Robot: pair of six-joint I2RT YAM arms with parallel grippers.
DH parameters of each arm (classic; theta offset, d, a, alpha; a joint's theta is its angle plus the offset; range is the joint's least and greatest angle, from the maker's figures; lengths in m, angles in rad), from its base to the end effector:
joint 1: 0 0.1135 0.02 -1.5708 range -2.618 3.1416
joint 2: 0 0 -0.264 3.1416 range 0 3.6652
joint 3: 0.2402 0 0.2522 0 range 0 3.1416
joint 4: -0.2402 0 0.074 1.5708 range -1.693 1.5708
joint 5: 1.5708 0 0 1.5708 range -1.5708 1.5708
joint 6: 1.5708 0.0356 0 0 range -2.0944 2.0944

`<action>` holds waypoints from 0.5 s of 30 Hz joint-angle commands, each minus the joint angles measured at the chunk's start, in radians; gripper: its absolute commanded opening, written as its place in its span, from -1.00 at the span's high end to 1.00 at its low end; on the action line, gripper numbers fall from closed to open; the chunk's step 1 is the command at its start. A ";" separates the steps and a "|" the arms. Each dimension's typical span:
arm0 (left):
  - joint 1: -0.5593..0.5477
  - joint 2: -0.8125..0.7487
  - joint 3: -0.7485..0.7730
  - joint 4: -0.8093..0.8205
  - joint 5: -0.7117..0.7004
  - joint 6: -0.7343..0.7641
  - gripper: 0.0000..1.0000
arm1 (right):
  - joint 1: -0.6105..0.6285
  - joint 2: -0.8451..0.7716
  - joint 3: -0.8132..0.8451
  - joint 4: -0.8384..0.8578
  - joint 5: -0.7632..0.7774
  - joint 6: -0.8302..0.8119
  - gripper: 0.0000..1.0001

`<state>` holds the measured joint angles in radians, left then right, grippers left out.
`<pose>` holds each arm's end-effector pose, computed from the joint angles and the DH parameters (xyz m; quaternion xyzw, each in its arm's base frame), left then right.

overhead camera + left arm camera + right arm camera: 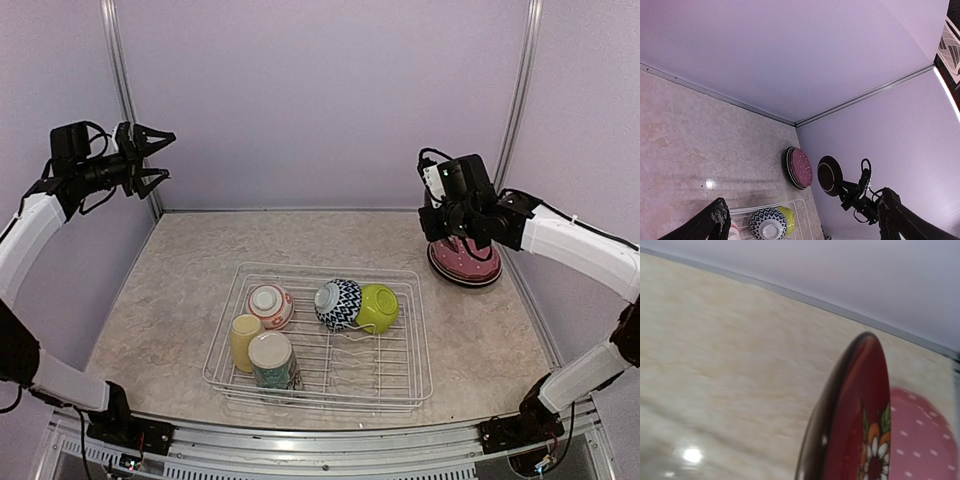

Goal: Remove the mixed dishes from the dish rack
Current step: Place the plate with another plate.

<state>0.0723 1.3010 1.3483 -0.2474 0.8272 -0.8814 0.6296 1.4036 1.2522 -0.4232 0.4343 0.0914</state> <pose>0.2888 -0.0054 0.4200 -0.0994 0.7466 -0.5142 0.4103 0.2646 0.1743 0.3384 -0.1288 0.8544 -0.0125 0.5033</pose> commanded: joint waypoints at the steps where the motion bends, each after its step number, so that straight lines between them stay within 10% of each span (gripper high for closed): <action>1: 0.025 0.060 0.033 -0.077 0.008 0.143 -0.98 | -0.041 0.053 0.043 -0.042 0.168 -0.043 1.00; 15: 0.022 0.147 0.083 -0.202 -0.028 0.237 -0.98 | -0.144 0.375 0.102 -0.009 0.315 -0.163 1.00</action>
<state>0.0914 1.4601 1.4044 -0.4232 0.8036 -0.7006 0.5190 1.7309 1.3117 -0.4740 0.6704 -0.0296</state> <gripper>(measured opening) 0.990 0.046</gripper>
